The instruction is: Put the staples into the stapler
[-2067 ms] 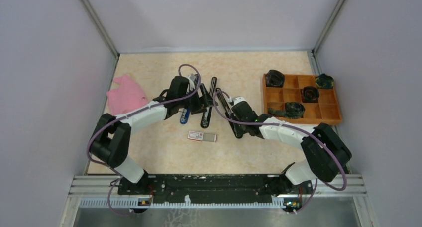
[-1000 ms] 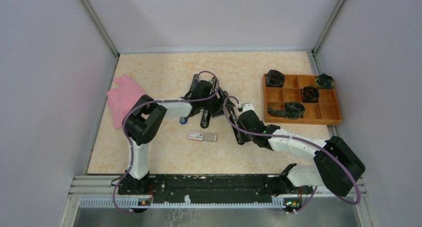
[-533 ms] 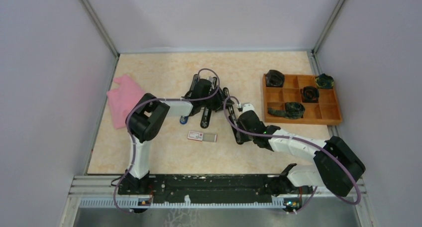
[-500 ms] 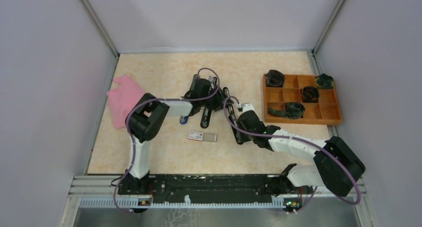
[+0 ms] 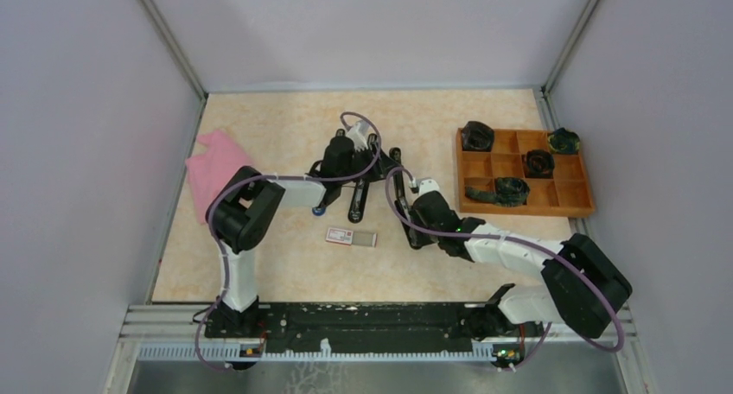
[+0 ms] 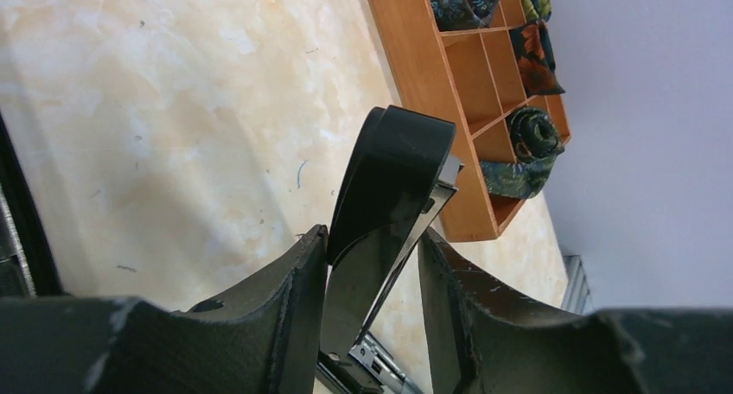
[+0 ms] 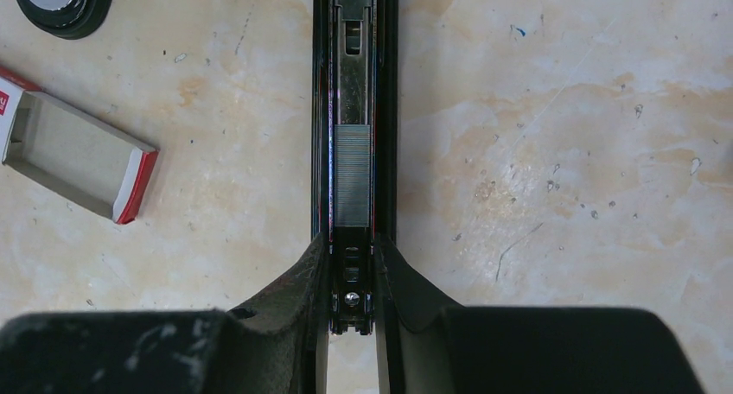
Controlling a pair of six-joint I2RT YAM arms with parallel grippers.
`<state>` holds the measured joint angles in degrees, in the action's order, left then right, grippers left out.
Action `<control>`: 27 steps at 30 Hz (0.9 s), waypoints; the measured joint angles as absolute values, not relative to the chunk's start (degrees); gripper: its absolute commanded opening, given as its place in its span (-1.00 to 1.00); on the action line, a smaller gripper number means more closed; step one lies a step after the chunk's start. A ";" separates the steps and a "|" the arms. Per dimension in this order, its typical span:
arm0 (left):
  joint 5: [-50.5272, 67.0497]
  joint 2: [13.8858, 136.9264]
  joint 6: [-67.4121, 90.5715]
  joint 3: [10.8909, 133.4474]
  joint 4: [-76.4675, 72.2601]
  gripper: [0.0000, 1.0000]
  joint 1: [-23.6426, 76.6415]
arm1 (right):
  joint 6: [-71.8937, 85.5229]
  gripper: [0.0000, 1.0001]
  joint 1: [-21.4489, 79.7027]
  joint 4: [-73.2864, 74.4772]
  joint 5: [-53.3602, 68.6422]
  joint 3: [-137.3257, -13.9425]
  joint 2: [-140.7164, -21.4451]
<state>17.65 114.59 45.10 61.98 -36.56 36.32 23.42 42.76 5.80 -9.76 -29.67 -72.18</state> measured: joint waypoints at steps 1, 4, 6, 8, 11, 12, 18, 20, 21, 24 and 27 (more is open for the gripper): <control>17.61 114.26 43.94 61.41 -36.95 -0.03 36.38 | 23.09 -1.00 42.81 5.54 -9.82 -29.67 -72.31; 16.49 112.29 39.68 59.29 -37.71 -0.03 36.82 | 21.98 -1.00 43.03 4.21 -10.31 -29.69 -73.08; 15.11 110.56 36.60 58.08 -37.74 -0.03 37.52 | 20.93 -1.00 43.03 2.66 -10.55 -29.76 -73.87; 13.13 108.40 32.80 56.73 -37.74 -0.02 38.63 | 19.68 -1.00 43.03 1.02 -10.92 -29.76 -74.65; 9.65 105.21 26.89 54.26 -38.83 -0.02 40.97 | 17.91 -1.00 43.03 -1.48 -11.60 -29.76 -75.57; 8.82 104.62 25.30 53.67 -39.11 -0.03 41.58 | 17.26 -1.00 43.03 -2.31 -11.86 -29.65 -75.88; 3.66 103.33 17.58 50.61 -41.58 0.03 44.12 | 13.76 -1.00 43.13 -10.94 -12.58 -26.26 -76.29; 2.35 103.02 15.68 49.76 -41.63 0.04 44.97 | 12.49 -1.00 43.16 -14.94 -12.43 -24.73 -76.64; 1.45 102.94 14.55 49.41 -41.69 0.05 45.69 | 11.99 -1.00 43.18 -16.99 -12.40 -24.16 -77.06; -1.02 102.72 11.88 48.84 -42.24 0.06 47.22 | 11.00 -1.00 43.22 -22.85 -12.49 -22.46 -78.54; -3.22 102.24 10.17 47.62 -43.27 0.09 47.99 | 10.09 -1.00 43.24 -29.17 -12.49 -20.62 -80.03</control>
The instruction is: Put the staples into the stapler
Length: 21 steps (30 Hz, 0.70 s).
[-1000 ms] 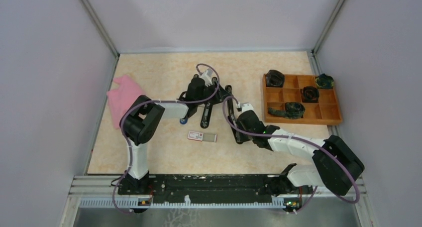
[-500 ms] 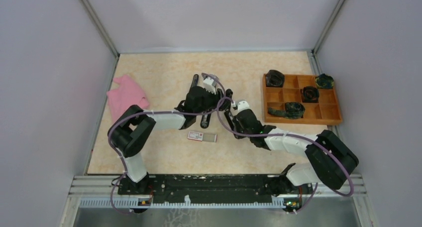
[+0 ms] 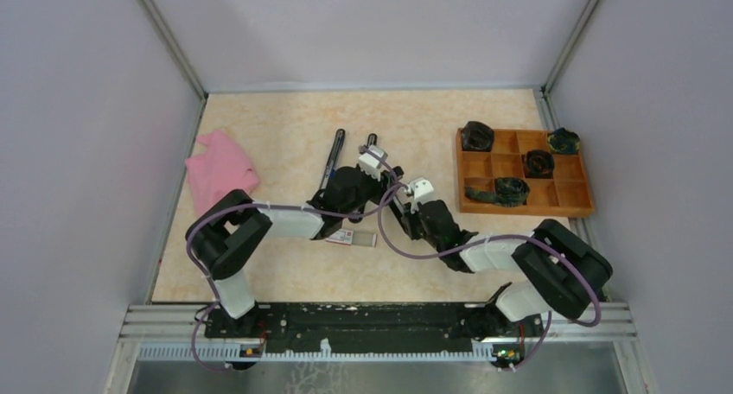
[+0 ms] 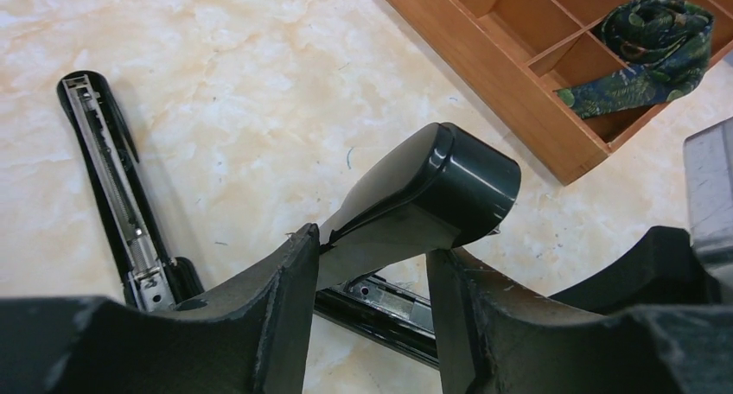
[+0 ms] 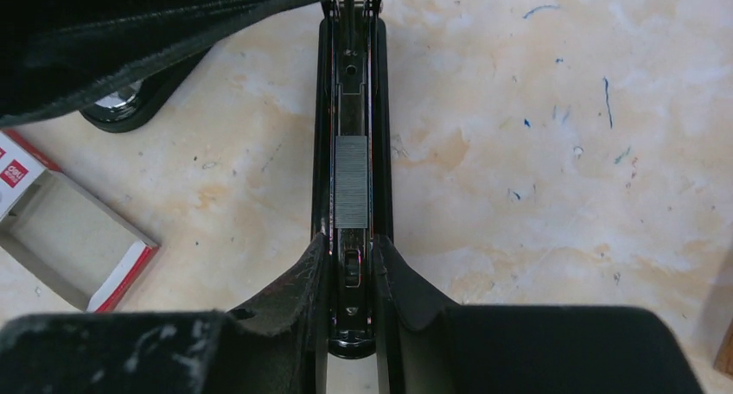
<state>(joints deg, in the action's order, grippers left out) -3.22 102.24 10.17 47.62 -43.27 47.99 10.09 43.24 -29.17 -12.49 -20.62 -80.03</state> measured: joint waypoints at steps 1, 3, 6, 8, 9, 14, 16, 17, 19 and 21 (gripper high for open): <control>-3.62 102.04 9.82 47.11 -43.68 0.09 48.05 | 9.74 -1.00 43.24 -31.53 -12.36 -19.79 -80.38; -4.19 101.75 9.15 45.91 -44.91 0.10 48.31 | 9.04 -1.00 43.35 -35.48 -12.16 -18.59 -81.28; -4.89 101.75 8.01 45.12 -45.84 0.12 48.66 | 8.32 -1.00 43.35 -40.25 -12.10 -18.00 -83.48; -5.39 101.75 7.44 44.95 -46.17 0.14 48.69 | 7.99 -1.00 43.35 -42.35 -11.86 -18.00 -84.75; -5.56 101.75 7.20 44.93 -46.19 0.15 48.73 | 7.92 -1.00 43.35 -43.24 -11.77 -18.00 -85.27; -6.33 101.91 6.39 44.88 -46.35 0.21 49.43 | 7.88 -1.00 43.35 -45.41 -11.57 -18.00 -86.43; -6.85 101.93 6.00 44.64 -46.54 0.25 49.91 | 7.68 -1.00 43.35 -45.60 -11.57 -18.00 -86.54; -7.22 101.95 5.78 44.47 -46.72 0.28 50.24 | 7.62 -1.00 43.35 -45.80 -11.55 -18.00 -86.67; -7.99 102.04 5.45 43.99 -47.24 0.33 50.92 | 7.49 -1.00 43.35 -46.09 -11.55 -18.00 -86.87; -8.69 102.04 5.34 43.33 -47.72 0.39 51.62 | 7.44 -1.00 43.35 -46.50 -11.57 -18.00 -87.11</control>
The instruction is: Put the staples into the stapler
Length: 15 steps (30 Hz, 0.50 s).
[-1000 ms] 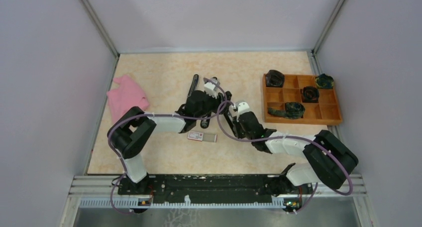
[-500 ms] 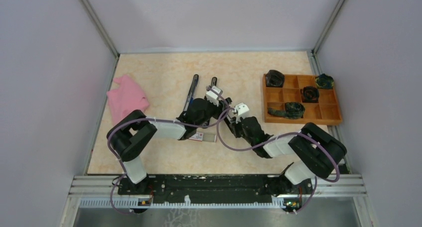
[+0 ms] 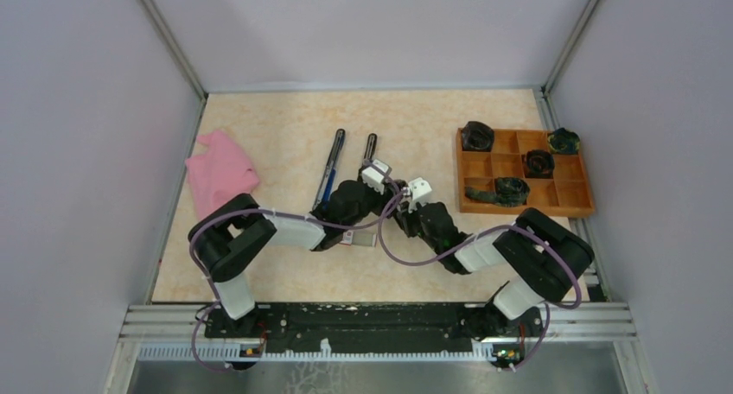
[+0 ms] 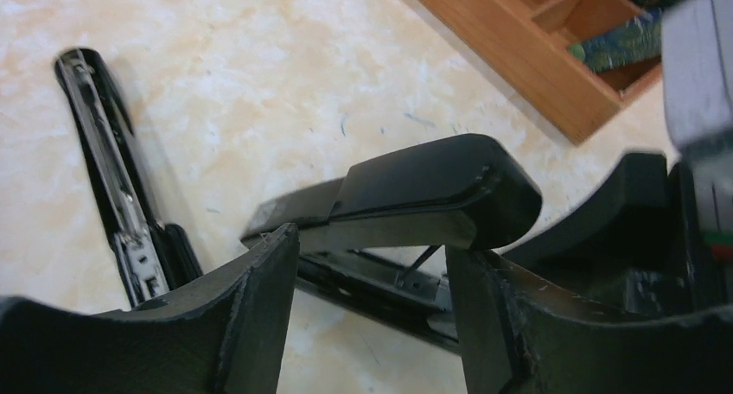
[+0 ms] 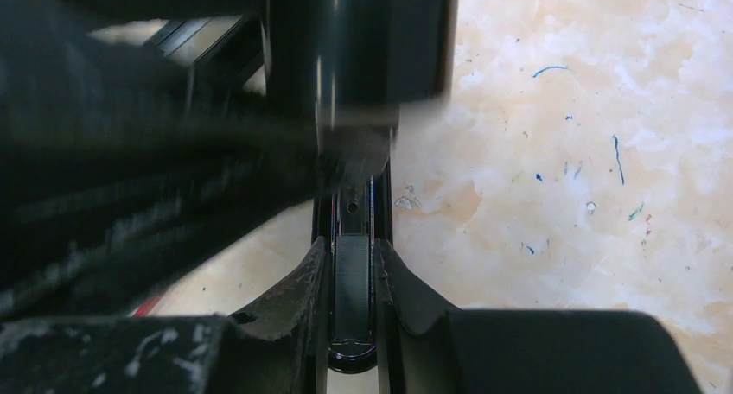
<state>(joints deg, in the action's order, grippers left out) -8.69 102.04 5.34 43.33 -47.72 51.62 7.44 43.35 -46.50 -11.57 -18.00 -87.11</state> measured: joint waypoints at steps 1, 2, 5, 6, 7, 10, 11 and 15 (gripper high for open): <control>-8.78 102.04 5.48 42.85 -47.70 0.43 51.90 | 7.44 -1.00 43.35 -46.81 -11.68 -18.00 -87.29; -8.75 102.04 5.61 42.33 -47.68 0.49 52.25 | 7.46 -1.00 43.33 -47.16 -11.75 -18.00 -87.53; -9.06 102.02 6.57 40.14 -46.98 0.64 53.41 | 7.14 -0.99 43.35 -47.35 -11.33 -17.96 -87.68; -9.30 101.89 6.79 39.70 -46.94 0.69 53.32 | 7.01 -0.99 43.35 -47.33 -11.35 -17.93 -87.68; -9.43 101.71 6.87 39.38 -46.87 0.72 53.23 | 7.03 -0.98 43.35 -47.37 -11.38 -17.93 -87.68; -9.74 100.14 7.46 38.54 -46.02 0.79 53.23 | 6.83 -0.95 43.38 -47.29 -11.42 -17.91 -87.66; -9.69 99.53 7.68 38.33 -45.78 0.81 53.23 | 6.83 -0.94 43.38 -47.20 -11.44 -17.91 -87.61; -9.50 96.60 8.88 37.36 -44.60 0.90 53.41 | 7.09 -0.86 43.38 -46.76 -11.53 -17.91 -87.31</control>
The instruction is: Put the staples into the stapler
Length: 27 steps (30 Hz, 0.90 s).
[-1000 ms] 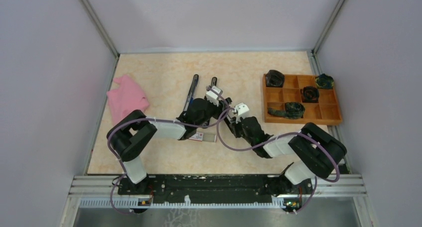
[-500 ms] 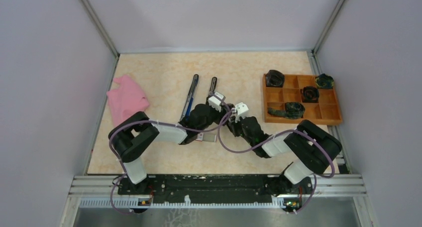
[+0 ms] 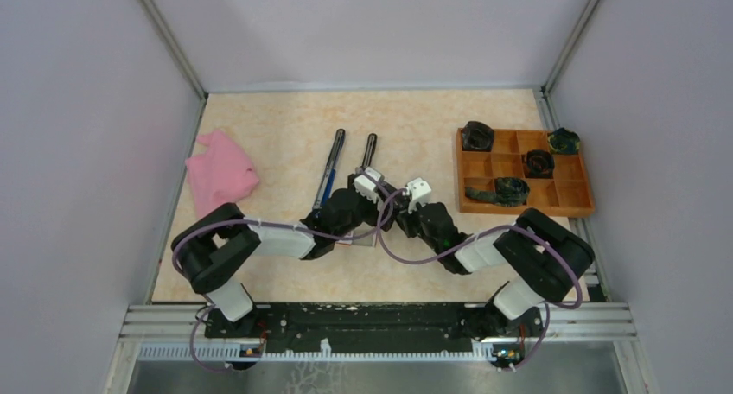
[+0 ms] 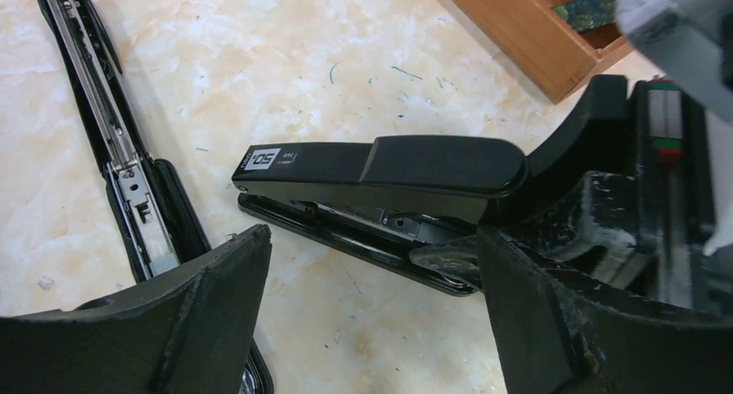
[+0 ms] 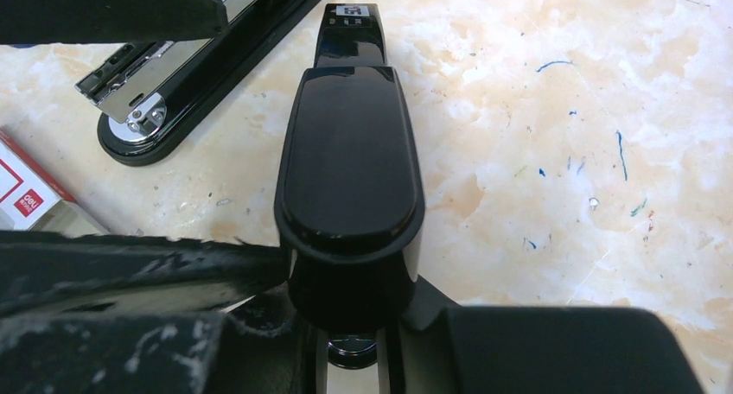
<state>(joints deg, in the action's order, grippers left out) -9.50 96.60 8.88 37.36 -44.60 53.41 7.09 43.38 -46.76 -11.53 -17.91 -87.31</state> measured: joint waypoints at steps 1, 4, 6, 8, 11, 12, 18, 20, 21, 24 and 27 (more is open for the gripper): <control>-9.50 95.92 9.41 37.10 -44.38 0.92 53.49 | 7.11 -0.84 43.38 -46.68 -11.53 -17.91 -87.26; -9.52 93.91 11.11 36.47 -43.97 0.98 53.65 | 7.38 -0.72 43.40 -45.47 -11.40 -17.91 -86.43; -9.78 92.49 12.64 36.07 -43.38 0.99 53.74 | 7.68 -0.63 43.40 -44.36 -11.18 -17.91 -85.65; -10.70 89.67 14.57 35.86 -42.24 0.99 53.91 | 7.94 -0.51 43.40 -42.87 -11.00 -17.91 -84.64; -12.49 86.04 17.74 35.55 -39.35 0.99 53.91 | 8.51 -0.32 43.44 -40.14 -10.81 -17.91 -82.50; -13.04 84.90 18.76 35.38 -38.28 0.99 53.87 | 8.73 -0.27 43.46 -39.03 -10.74 -17.93 -81.67; -15.05 77.93 25.78 32.77 -30.30 0.99 52.36 | 9.37 0.05 43.51 -31.29 -10.46 -17.93 -73.71; -15.00 75.64 28.05 31.48 -27.90 0.99 51.46 | 9.56 0.12 43.51 -28.29 -10.44 -18.04 -70.72; -14.96 74.52 29.10 30.89 -26.79 0.99 50.96 | 9.61 0.15 43.51 -26.44 -10.44 -18.22 -69.23; -14.63 71.46 32.34 29.71 -23.11 0.99 49.25 | 9.63 0.17 43.51 -20.27 -10.39 -20.10 -66.57; -12.99 68.99 35.07 29.30 -19.84 0.99 46.78 | 9.45 0.17 43.48 -13.28 -10.24 -24.60 -66.22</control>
